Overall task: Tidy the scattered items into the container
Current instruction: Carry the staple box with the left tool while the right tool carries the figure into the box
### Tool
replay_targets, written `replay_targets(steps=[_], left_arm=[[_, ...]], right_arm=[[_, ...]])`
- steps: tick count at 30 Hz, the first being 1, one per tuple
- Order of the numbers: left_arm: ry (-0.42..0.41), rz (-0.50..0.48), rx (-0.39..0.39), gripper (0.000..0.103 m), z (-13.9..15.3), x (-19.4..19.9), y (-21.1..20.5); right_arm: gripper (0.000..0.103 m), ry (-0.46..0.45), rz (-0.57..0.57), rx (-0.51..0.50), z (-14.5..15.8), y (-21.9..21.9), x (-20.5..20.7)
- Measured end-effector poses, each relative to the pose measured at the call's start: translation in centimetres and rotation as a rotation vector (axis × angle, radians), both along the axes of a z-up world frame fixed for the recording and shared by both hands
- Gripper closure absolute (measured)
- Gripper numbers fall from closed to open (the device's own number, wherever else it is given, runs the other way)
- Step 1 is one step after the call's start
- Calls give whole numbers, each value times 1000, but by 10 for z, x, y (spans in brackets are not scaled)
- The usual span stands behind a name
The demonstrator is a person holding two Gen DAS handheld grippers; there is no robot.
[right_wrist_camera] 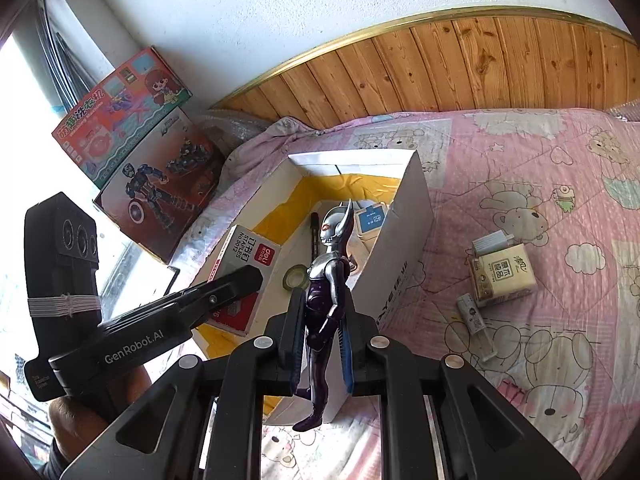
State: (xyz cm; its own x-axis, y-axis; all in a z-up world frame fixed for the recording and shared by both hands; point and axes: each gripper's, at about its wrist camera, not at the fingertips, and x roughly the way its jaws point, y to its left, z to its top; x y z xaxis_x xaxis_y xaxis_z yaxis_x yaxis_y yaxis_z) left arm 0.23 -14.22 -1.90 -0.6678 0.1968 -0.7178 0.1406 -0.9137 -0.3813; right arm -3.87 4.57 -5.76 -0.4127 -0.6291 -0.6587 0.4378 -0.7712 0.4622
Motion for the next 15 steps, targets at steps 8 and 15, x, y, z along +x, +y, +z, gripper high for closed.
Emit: replay_targets(steps=[8,15], left_arm=[[-17,13,21,89,-7,-3,-25],[-44,37,72,89,-15,-9,-44]], right_arm=[[87,3,19,3,-2,-19,-4],[87,3,31,5,-4,-32,-6]])
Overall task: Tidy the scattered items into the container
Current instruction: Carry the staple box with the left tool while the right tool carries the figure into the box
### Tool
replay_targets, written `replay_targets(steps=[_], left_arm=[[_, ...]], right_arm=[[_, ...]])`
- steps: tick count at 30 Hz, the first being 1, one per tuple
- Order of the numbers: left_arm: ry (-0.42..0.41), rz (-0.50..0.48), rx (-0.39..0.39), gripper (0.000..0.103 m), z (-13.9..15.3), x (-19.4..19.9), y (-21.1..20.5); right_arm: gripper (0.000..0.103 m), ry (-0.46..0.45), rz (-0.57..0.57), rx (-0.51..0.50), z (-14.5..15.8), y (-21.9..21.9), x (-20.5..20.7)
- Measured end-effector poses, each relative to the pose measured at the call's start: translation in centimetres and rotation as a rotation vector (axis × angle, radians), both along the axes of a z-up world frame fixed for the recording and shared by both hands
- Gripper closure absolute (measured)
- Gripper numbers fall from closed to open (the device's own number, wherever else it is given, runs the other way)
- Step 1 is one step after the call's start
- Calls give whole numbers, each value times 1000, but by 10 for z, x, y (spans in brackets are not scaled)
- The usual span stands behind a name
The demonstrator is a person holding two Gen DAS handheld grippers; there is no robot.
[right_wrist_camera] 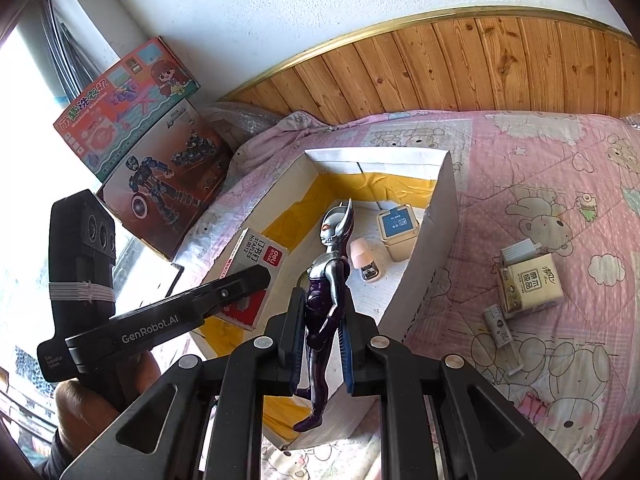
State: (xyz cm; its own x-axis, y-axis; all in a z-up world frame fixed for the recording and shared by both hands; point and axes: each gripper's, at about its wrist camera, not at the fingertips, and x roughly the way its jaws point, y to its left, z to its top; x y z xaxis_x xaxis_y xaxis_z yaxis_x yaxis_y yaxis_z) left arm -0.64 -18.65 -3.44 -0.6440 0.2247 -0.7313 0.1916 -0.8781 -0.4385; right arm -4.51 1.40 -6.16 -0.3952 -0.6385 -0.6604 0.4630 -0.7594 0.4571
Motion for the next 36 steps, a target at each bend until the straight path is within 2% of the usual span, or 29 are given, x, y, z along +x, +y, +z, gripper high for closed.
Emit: replay_targets(steps=[11,36], left_arm=[[-59,33,31,89,-14,-4,-12],[-194,91,0,88,-48,-10,-29]], right_arm=[[87,23,47,44,-4,-23,-6],[87,-8,231,241,-44,-86,-14]])
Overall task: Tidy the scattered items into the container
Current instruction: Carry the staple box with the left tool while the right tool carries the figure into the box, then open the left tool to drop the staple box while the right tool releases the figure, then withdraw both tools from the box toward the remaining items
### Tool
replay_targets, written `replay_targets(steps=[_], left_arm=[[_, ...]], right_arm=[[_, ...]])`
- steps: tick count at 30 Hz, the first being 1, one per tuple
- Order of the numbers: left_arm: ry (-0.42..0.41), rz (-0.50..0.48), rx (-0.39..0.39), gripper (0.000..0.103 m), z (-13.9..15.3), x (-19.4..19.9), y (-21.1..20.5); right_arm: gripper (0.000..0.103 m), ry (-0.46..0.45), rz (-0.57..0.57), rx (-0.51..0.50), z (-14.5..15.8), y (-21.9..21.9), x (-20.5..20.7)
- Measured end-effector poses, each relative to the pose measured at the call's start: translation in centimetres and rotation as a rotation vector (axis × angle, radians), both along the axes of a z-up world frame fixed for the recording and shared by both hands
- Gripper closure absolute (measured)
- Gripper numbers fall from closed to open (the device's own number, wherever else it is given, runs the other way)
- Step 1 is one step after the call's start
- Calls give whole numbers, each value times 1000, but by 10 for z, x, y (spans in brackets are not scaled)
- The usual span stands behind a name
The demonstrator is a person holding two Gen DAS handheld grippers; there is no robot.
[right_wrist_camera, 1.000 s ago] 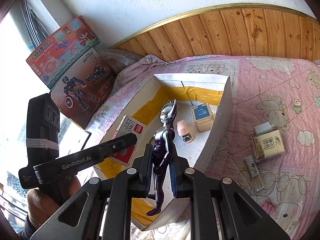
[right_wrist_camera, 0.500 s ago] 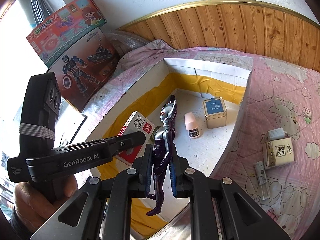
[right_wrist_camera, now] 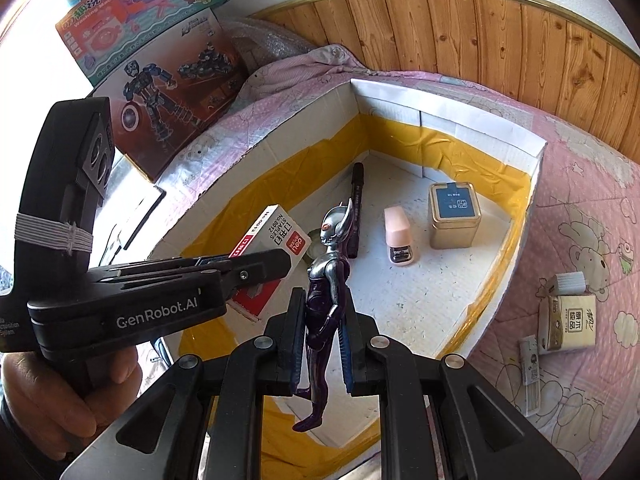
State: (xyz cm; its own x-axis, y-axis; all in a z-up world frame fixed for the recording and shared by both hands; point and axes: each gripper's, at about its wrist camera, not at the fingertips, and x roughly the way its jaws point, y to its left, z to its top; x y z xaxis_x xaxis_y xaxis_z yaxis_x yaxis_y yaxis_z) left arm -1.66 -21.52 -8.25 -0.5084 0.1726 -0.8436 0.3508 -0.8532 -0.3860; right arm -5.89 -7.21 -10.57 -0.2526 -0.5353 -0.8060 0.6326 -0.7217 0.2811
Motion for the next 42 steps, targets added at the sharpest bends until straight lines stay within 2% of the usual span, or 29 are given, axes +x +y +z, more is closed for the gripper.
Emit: replay_targets(steps=[16,22,27,29,31,33,42], left_arm=[[-105,92,-40,87,-22,3,-19],[-123,94,-70,87,-23,4,-18],[-126,97,-62,87,-22,5,-19],[-125,92,-59,84,-21,5,-19],[-123,85,-53,74,-20,4,-18],[-121,82,-51,71,-19,4,-17],[-86,116,-43,68,-6,6,-19]], right_arm=[[87,-61,112,148,-18,-40,-4],[87,-85,140,183,-24,-53,-3],[86,-106,151,205,-30,-58,-2],[86,-115,149,205,-32,-58,-2],[85,-119,139,202,-32,-56,-3],[81,-121,125,194,-31,-53,-5],[81,-119,85,144,-22,-38,-9]])
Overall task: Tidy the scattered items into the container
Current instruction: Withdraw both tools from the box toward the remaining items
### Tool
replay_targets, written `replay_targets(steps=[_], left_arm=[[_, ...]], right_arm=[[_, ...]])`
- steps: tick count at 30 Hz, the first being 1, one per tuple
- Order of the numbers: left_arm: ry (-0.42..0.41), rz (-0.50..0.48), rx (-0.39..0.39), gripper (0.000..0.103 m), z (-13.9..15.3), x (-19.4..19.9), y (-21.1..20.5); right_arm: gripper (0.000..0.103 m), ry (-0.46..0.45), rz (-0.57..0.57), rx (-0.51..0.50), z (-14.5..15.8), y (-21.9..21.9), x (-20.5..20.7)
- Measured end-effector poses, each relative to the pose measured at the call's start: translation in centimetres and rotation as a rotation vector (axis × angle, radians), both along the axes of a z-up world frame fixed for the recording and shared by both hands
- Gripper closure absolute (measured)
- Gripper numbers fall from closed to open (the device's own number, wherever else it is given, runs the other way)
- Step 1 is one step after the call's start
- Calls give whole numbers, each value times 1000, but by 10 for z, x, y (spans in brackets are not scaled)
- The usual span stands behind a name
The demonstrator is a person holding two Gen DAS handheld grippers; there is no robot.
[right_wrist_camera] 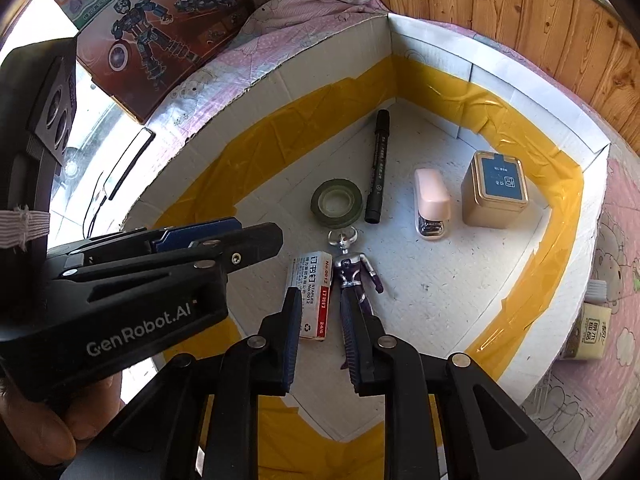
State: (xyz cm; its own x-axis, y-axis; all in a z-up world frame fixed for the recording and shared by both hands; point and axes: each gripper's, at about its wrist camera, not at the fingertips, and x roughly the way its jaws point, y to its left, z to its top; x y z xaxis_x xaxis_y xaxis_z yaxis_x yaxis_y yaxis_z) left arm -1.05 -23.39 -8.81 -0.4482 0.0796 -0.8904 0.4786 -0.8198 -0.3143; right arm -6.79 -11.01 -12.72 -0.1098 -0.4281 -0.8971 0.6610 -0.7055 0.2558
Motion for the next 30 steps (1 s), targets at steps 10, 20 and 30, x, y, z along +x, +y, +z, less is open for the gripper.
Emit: replay_targets(steps=[10,20,30], left_arm=[[102,-38,42,68,30,-6,28],[311,-253,-43,68,84,-6,106],[243,-532,-46,68,58,-11,213]], right_arm=[[81,22,-30,-191,38,40,15],[81,83,-212,-360,83,156,16],[76,55,-395,-277,51,245,6]])
